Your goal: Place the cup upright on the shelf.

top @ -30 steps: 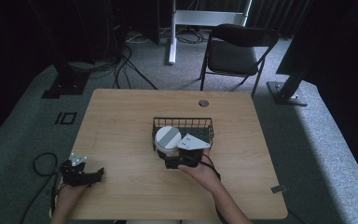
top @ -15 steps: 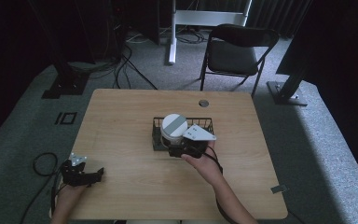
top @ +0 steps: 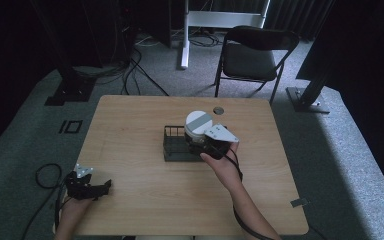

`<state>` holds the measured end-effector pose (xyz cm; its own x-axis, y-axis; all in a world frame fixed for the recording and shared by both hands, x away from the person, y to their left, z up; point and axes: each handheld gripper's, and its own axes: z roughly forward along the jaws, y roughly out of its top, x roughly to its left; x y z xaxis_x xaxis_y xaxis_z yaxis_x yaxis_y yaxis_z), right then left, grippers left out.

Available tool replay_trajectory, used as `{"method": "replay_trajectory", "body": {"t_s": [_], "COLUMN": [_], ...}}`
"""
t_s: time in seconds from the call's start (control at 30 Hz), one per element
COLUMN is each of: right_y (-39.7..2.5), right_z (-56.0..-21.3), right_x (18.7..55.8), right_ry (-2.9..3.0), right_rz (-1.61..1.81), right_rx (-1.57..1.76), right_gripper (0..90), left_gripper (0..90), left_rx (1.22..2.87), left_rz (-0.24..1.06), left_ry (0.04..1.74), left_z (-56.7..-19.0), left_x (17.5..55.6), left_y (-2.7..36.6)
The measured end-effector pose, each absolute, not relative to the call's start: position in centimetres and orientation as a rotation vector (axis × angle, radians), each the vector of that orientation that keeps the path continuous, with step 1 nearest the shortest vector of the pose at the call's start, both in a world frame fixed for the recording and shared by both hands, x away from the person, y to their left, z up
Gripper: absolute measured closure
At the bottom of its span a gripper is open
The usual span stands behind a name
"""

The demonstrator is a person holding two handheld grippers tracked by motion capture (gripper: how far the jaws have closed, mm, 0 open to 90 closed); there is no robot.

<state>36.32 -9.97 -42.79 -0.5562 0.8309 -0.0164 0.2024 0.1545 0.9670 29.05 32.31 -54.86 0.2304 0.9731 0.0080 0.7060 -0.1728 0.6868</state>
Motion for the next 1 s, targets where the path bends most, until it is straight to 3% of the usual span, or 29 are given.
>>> {"method": "replay_trajectory", "body": {"t_s": [1.0], "right_y": [-11.9], "right_z": [-46.2], "right_x": [39.7], "right_ry": [1.753], "right_rz": [1.142], "right_rx": [1.272], "right_gripper": [18.4], "left_gripper": [0.1], "left_rx": [1.95], "left_rz": [0.619], "left_ry": [1.537], "left_z": [-54.9], "left_x": [29.0], "left_y": [32.3]}}
